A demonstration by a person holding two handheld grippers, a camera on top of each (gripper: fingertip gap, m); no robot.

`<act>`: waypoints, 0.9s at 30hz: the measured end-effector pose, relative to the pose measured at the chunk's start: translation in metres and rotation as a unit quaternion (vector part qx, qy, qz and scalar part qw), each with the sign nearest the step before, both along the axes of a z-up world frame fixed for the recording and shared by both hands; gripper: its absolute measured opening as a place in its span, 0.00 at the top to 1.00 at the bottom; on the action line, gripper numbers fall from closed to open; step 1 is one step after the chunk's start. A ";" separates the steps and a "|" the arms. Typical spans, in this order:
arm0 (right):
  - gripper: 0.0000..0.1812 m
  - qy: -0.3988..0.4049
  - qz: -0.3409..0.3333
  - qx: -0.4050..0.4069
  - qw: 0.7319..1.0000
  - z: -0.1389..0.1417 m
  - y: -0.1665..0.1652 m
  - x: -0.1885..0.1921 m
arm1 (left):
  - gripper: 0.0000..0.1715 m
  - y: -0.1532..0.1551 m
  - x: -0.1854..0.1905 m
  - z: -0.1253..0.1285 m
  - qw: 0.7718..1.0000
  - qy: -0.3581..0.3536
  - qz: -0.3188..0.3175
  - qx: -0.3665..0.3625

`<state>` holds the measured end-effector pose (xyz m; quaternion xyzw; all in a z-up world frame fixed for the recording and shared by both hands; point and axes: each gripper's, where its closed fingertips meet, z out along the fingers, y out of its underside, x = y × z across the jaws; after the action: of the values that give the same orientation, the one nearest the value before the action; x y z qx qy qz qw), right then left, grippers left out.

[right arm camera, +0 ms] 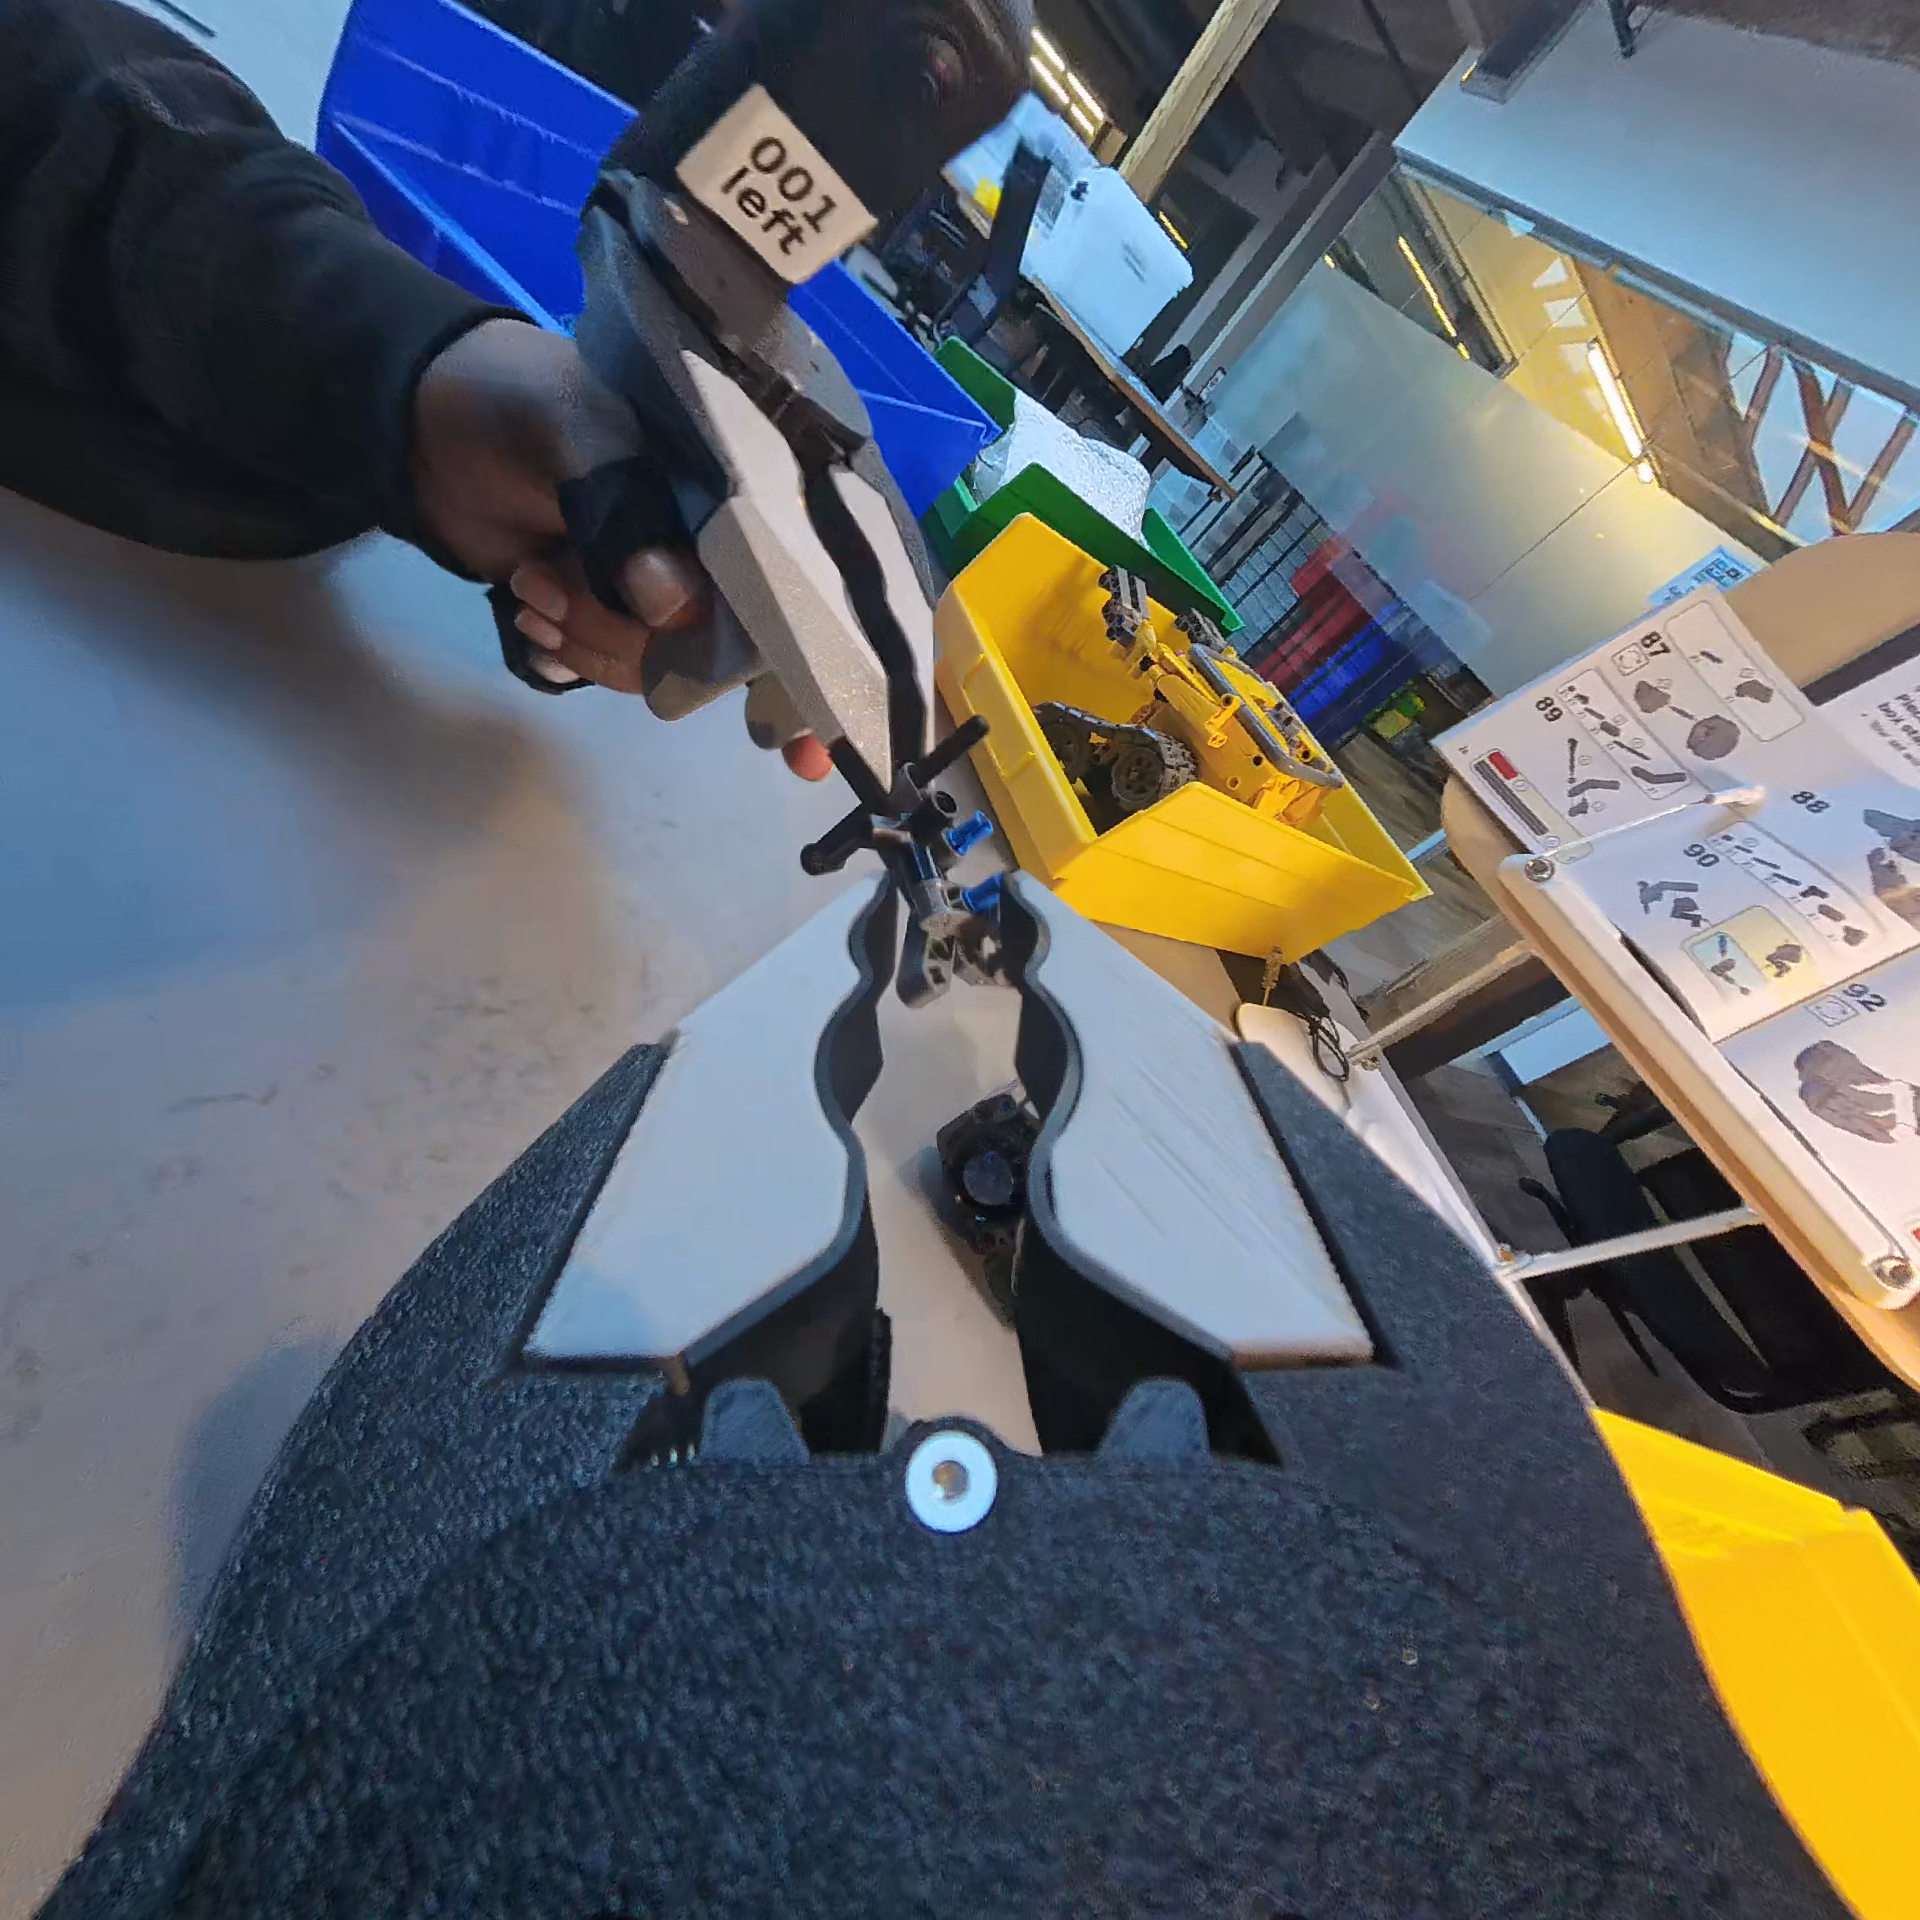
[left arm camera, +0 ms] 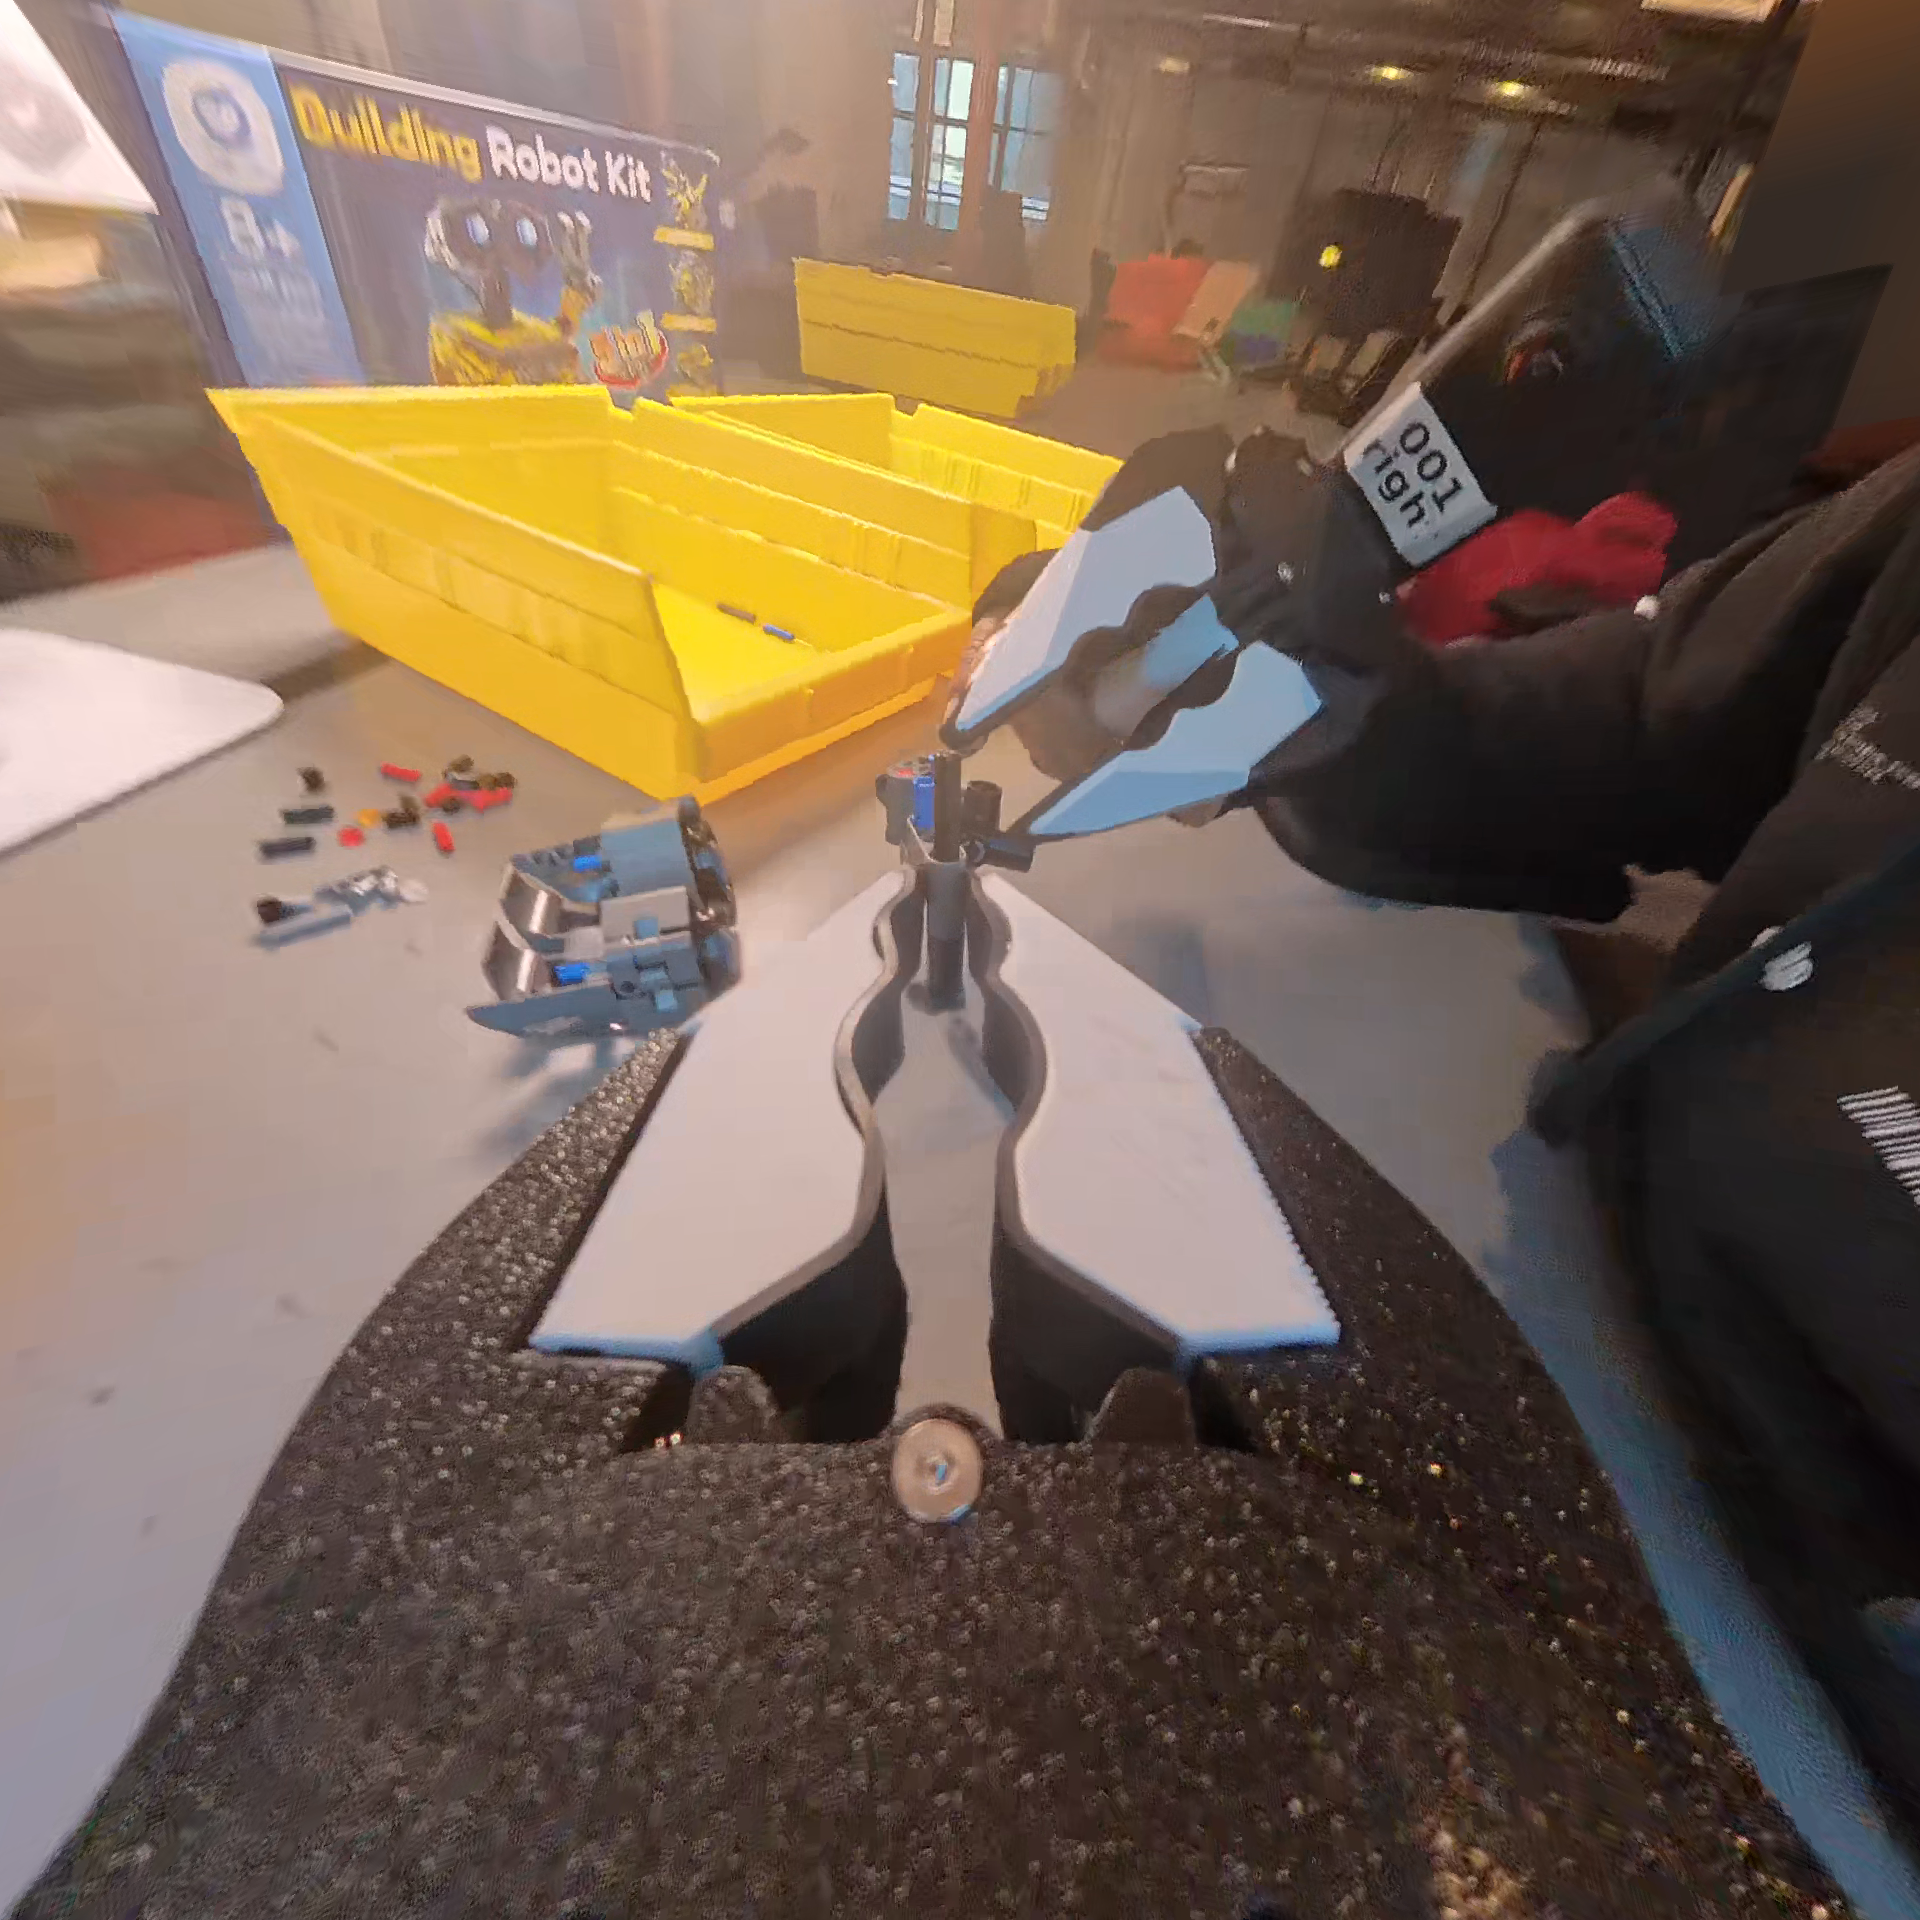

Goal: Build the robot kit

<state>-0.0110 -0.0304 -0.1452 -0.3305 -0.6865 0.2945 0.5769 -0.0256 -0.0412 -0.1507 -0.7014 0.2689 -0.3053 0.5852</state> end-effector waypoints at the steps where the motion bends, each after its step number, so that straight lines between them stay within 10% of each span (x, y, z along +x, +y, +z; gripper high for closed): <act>1: 0.90 0.005 0.000 -0.005 1.000 0.002 0.001 0.001 | 0.96 -0.001 0.000 0.003 1.000 0.020 0.007 0.023; 19: 0.97 -0.022 0.010 -0.097 0.995 -0.010 0.006 0.000 | 0.95 -0.012 0.013 0.005 0.957 0.209 0.039 0.199; 27: 0.97 -0.011 0.018 0.086 0.996 -0.011 0.002 0.005 | 0.83 -0.024 0.010 0.008 0.993 -0.055 -0.101 -0.022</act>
<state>-0.0063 -0.0282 -0.1562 -0.2708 -0.7216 0.2413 0.5897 -0.0159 -0.0650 -0.1425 -0.6655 0.2991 -0.4072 0.5494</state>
